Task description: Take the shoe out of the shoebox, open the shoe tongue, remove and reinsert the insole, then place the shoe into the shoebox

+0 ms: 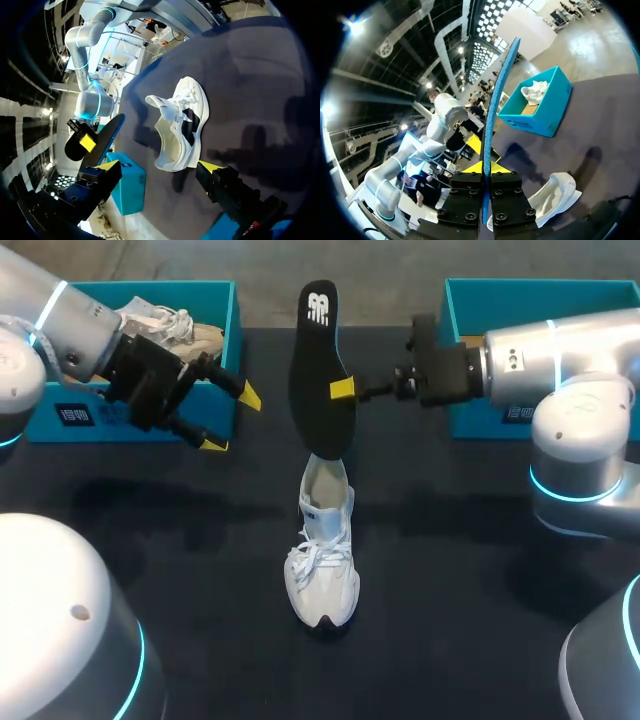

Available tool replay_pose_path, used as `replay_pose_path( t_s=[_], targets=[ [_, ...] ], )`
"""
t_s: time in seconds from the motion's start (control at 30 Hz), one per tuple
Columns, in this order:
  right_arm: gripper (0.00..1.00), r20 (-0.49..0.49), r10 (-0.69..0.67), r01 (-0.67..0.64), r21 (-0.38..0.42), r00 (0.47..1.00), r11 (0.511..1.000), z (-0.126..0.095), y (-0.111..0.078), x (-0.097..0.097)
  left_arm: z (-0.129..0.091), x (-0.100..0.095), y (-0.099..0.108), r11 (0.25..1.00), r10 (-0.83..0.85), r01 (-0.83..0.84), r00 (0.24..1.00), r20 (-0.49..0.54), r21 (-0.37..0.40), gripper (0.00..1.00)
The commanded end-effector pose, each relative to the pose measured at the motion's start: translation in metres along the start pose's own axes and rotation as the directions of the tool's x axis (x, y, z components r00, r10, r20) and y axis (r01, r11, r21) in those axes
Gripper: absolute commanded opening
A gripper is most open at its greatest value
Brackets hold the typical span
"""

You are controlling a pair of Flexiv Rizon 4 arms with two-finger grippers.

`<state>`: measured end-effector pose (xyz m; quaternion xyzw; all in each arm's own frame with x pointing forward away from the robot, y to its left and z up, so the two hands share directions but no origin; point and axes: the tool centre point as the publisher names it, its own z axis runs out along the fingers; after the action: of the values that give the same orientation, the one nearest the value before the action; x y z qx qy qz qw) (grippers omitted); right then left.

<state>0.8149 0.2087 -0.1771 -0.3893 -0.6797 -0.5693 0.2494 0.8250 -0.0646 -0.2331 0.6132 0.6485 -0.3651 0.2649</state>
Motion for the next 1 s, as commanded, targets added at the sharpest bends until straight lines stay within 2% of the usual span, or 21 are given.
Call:
replay_pose_path(
  t_s=[0.03,0.1,0.13,0.17,0.3,0.4,0.63,0.73,1.0],
  targets=[
    [0.0,0.003,0.0,0.0,0.0,1.0,1.0,0.001,0.0,0.0,0.0,0.0,-0.001,1.0,0.0,0.0,1.0,-0.003,-0.003,1.0],
    [0.0,0.003,0.0,0.0,0.0,1.0,1.0,0.001,0.0,0.0,0.0,0.0,-0.001,1.0,0.0,0.0,1.0,-0.003,-0.003,1.0],
    [0.0,-0.021,-0.019,0.019,-0.015,1.0,1.0,-0.001,0.0,-0.003,0.0,0.0,-0.001,1.0,0.0,0.0,1.0,-0.003,-0.003,1.0],
    [0.0,-0.004,-0.037,0.037,-0.048,0.999,0.998,-0.003,-0.001,-0.005,0.005,0.0,-0.002,1.0,-0.001,0.001,1.0,-0.004,0.005,1.0],
    [0.0,0.002,-0.08,0.08,-0.057,0.997,0.995,-0.006,-0.002,-0.008,0.019,0.0,-0.004,0.999,-0.003,0.003,1.0,-0.006,0.039,1.0],
    [0.0,0.004,-0.121,0.121,-0.045,0.993,0.992,-0.007,-0.002,-0.012,0.025,0.003,-0.001,0.999,-0.011,0.011,1.0,-0.018,0.034,1.0],
    [0.0,-0.007,-0.18,0.18,-0.053,0.984,0.982,-0.002,-0.007,-0.025,0.034,0.017,0.01,0.999,-0.031,0.032,0.998,-0.051,0.008,1.0],
    [0.0,-0.014,-0.21,0.209,-0.056,0.978,0.976,0.003,-0.009,-0.034,0.043,0.029,0.019,0.998,-0.06,0.059,0.996,-0.071,-0.017,1.0],
    [0.0,-0.033,-0.283,0.28,-0.081,0.958,0.957,0.008,-0.012,-0.048,0.054,0.044,0.039,0.994,-0.103,0.101,0.993,-0.053,-0.038,1.0]
  ],
)
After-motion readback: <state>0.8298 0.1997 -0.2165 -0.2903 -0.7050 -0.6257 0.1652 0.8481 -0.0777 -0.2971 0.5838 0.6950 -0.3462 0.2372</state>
